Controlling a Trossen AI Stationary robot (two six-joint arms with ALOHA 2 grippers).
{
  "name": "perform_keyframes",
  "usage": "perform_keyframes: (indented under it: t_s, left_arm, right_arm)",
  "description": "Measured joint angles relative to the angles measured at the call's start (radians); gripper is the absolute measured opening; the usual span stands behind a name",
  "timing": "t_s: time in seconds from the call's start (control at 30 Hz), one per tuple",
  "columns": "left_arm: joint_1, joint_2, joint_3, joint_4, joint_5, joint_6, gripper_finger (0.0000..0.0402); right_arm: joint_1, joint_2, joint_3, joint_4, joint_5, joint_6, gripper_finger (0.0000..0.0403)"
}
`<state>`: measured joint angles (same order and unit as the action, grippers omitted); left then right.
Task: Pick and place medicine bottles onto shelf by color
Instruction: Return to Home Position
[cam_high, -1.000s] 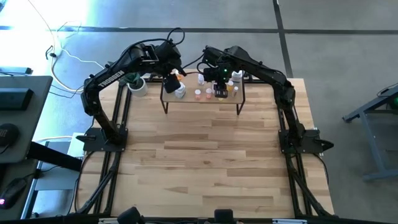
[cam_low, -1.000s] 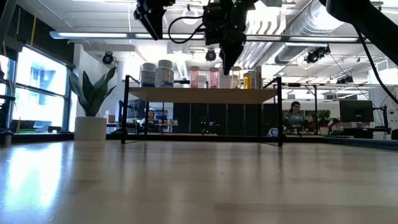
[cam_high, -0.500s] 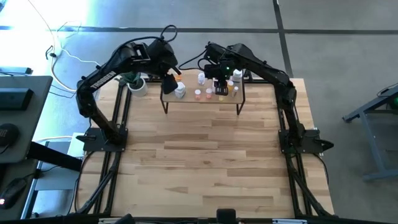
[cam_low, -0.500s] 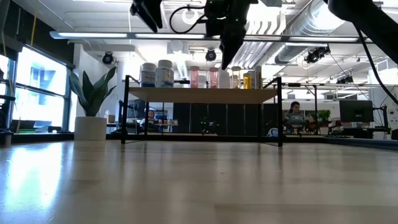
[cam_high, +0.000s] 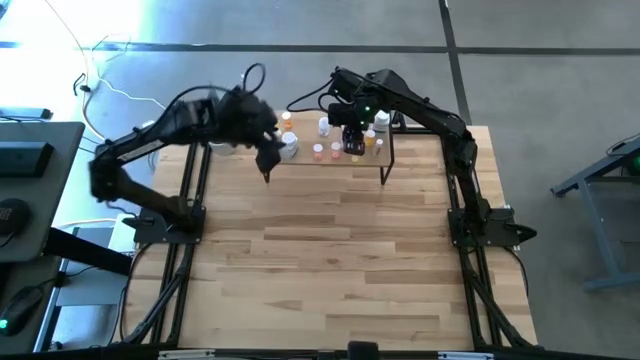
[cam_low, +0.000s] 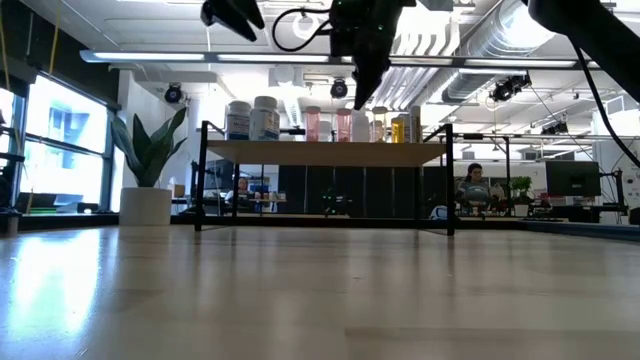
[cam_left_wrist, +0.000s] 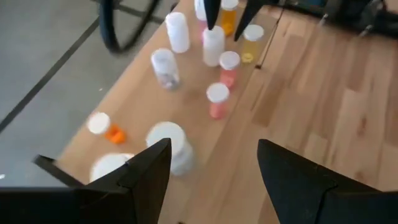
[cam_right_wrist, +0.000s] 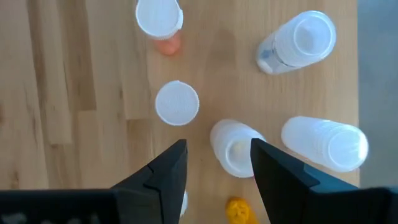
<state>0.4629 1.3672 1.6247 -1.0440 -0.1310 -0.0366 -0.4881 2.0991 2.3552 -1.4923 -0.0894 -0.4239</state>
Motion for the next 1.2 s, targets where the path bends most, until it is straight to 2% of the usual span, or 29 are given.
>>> perform_keyframes:
  t_s: [0.2, 0.43, 0.63, 0.77, 1.0, 1.2]
  left_arm:
    - [-0.061, -0.204, -0.295, 0.235, 0.0, -0.076, 0.0229]
    - [-0.181, -0.448, -0.632, 0.451, -0.008, -0.194, 0.0229]
    - [-0.336, -0.669, -0.912, 0.601, -0.059, -0.341, 0.0229]
    - [-0.46, -0.806, -1.082, 0.73, -0.112, -0.372, 0.0229]
    - [-0.616, -0.99, -1.295, 0.9, -0.15, -0.324, 0.0229]
    - [-0.679, -1.113, -1.422, 0.99, -0.149, -0.277, 0.0229]
  right_arm:
    - [0.0, -0.008, 0.0, -0.007, -0.093, 0.048, 0.0168]
    - [0.0, -0.078, 0.0, 0.065, -0.129, 0.163, 0.0168]
    - [0.004, -0.157, 0.0, 0.225, -0.152, 0.255, 0.0168]
    - [0.013, -0.196, 0.0, 0.277, -0.156, 0.323, 0.0168]
    - [0.053, -0.239, 0.0, 0.292, -0.157, 0.392, 0.0168]
    - [0.092, -0.282, 0.0, 0.285, -0.181, 0.4, 0.0168]
